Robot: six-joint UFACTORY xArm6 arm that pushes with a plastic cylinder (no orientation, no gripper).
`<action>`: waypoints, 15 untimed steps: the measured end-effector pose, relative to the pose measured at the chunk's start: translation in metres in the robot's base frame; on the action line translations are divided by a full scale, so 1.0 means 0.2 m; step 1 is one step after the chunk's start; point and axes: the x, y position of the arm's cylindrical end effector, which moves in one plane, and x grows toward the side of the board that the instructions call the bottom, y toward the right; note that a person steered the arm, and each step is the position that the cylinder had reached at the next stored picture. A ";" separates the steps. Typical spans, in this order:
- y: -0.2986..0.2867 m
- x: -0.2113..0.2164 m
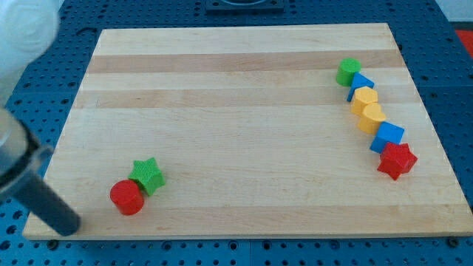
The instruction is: Push the red circle towards the red star
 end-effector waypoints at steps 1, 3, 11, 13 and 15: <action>0.22 -0.15; 0.69 -0.29; 1.38 -0.22; 1.58 -0.23; 1.84 -0.23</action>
